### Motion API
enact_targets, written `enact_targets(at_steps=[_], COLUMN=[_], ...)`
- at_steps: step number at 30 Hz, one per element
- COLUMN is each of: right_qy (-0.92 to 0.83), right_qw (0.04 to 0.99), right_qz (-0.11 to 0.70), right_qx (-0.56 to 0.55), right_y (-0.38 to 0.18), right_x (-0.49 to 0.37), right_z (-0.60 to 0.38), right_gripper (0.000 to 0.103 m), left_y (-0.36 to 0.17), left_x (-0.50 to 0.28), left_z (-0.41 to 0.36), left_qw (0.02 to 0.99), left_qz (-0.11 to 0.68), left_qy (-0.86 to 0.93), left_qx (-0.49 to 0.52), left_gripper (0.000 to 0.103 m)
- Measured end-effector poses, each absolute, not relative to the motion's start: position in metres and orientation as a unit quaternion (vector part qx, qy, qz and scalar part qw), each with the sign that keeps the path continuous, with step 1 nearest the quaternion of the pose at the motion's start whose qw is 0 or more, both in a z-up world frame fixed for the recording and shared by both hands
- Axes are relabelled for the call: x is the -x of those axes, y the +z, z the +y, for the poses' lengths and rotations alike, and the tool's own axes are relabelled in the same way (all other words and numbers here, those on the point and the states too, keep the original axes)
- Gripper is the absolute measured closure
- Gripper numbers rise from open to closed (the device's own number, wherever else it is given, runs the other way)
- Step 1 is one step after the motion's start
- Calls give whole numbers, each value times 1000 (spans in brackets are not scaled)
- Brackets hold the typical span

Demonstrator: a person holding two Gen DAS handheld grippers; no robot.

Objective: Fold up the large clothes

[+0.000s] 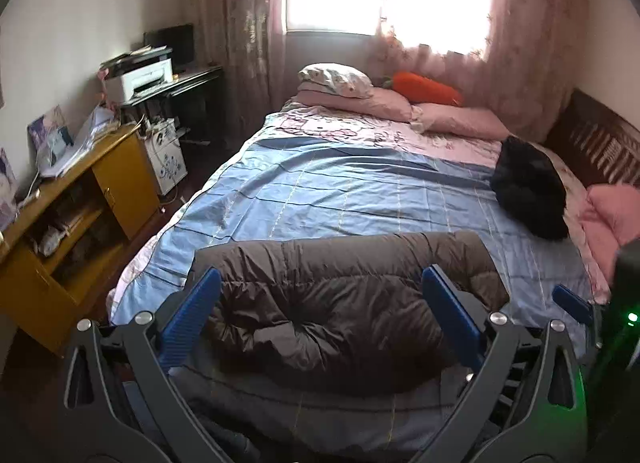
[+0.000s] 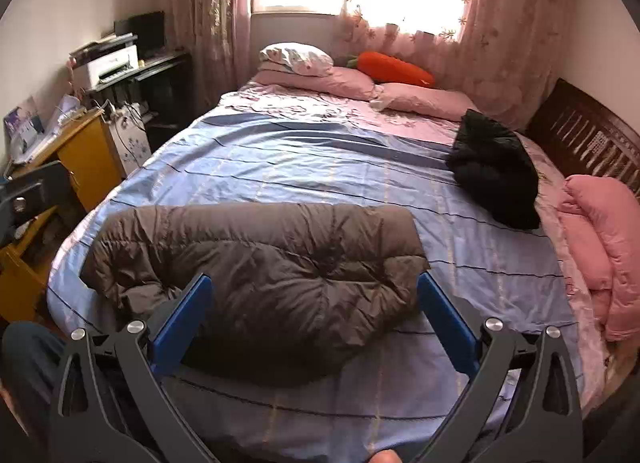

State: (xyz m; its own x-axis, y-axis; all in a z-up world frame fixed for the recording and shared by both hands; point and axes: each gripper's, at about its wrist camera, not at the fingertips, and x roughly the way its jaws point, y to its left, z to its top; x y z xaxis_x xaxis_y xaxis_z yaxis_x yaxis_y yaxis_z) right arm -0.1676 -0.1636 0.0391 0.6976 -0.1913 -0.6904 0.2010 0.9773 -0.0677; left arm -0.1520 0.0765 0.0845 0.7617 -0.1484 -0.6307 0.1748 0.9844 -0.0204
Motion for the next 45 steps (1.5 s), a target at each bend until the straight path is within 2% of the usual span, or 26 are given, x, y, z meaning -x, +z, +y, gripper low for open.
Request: enact_targets(at_steps=[10,45], right_qy=[-111,-91], right_qw=[923,923], right_qz=[368,374], right_qx=[-1,7], right_y=[51,49], right_x=[183,185], right_z=[-152,-133], right_gripper=[1,1], left_y=[96,92], left_x=[177,175], left_z=[75,93], left_qw=[940,938], left_qz=[326,338], left_qy=[-101,-80], left_qx=[-16,3], left_gripper=[2,2])
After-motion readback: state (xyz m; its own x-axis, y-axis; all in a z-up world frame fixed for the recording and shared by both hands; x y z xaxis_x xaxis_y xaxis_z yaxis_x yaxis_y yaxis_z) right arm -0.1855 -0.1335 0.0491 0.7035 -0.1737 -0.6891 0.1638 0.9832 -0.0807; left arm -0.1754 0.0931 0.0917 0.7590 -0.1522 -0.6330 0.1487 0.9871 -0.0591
